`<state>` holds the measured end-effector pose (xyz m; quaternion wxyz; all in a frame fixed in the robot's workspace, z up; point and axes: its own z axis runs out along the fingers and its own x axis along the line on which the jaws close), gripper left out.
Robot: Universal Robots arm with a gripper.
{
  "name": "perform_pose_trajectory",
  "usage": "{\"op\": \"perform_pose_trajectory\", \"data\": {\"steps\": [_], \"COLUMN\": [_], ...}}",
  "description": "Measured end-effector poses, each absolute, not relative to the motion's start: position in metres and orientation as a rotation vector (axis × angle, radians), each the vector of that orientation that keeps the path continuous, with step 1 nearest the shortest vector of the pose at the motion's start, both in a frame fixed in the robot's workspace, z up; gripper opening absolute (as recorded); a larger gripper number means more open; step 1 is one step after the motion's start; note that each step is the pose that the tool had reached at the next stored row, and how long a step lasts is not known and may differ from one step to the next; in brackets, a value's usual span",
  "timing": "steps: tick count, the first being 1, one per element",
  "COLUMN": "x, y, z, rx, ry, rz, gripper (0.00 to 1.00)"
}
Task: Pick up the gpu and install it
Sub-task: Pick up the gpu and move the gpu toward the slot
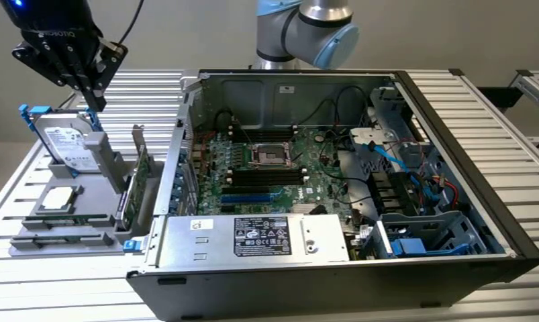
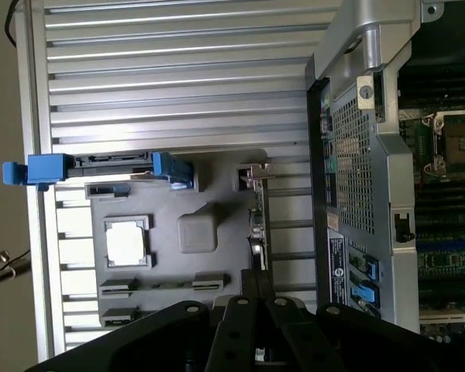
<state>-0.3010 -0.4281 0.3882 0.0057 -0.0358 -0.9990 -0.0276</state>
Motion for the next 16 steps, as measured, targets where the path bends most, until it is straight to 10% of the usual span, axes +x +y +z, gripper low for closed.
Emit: {"op": "perform_pose_trajectory", "data": {"steps": [16], "x": [-0.3014], "y": [-0.4286], "z": [0.3822], "rx": [0.146], "ry": [-3.122], "rz": [-0.108], "gripper": [0.11]}}
